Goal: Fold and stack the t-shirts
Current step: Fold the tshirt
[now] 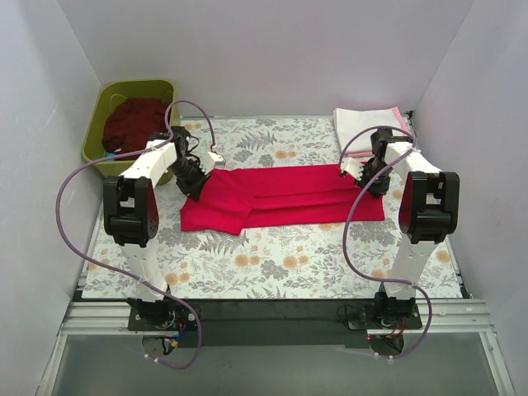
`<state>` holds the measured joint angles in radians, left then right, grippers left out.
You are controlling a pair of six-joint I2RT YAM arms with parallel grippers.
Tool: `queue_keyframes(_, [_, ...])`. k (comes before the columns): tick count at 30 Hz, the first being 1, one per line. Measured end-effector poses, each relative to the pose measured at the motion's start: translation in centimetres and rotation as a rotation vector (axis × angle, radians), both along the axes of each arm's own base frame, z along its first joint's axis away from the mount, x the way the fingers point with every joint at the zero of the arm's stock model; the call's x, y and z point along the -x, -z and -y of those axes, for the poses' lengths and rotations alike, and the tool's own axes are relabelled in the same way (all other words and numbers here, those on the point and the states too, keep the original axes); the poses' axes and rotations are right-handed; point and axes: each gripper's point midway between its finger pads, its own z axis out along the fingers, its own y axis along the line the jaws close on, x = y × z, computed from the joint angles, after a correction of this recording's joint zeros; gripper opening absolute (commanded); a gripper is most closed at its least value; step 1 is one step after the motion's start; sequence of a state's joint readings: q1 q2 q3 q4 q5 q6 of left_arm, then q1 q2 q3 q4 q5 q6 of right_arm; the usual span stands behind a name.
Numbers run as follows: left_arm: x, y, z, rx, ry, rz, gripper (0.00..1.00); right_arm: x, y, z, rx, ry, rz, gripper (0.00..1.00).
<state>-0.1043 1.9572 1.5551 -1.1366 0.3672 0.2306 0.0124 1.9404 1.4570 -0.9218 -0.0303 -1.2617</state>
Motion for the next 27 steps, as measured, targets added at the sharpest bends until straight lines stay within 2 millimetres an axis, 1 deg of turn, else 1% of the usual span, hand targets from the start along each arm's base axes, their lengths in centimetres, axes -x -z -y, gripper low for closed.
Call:
queue_keyframes(4, [-0.7, -0.2, 0.0, 0.002, -0.01, 0.012, 0.0, 0.0, 0.1, 0.6, 0.0, 0.016, -0.003, 0.01])
queue_keyframes(7, [-1.6, -0.6, 0.1, 0.005, -0.014, 0.038, 0.0, -0.6, -0.2, 1.0, 0.0, 0.026, 0.009, 0.01])
queue_keyframes(11, [-2.2, -1.0, 0.1, 0.008, -0.014, 0.059, 0.0, -1.0, -0.1, 1.1, 0.0, 0.028, 0.011, 0.01])
queue_keyframes(14, [-2.2, -0.7, 0.1, 0.007, -0.014, 0.053, 0.0, -1.2, 0.4, 1.1, 0.0, 0.028, 0.003, 0.01])
queue_keyframes(18, [-2.2, 0.2, 0.1, 0.004, -0.015, 0.032, 0.0, -1.4, 0.9, 1.1, 0.0, 0.028, -0.011, 0.01])
queue_keyframes(23, [-1.5, 1.1, -0.3, 0.001, -0.022, 0.007, 0.0, -2.3, 0.2, 1.1, 0.001, 0.028, 0.016, 0.01])
queue_keyframes(27, [-1.3, 1.4, -0.6, 0.0, -0.031, 0.001, 0.0, -3.1, -0.3, 1.1, 0.0, 0.028, 0.037, 0.01])
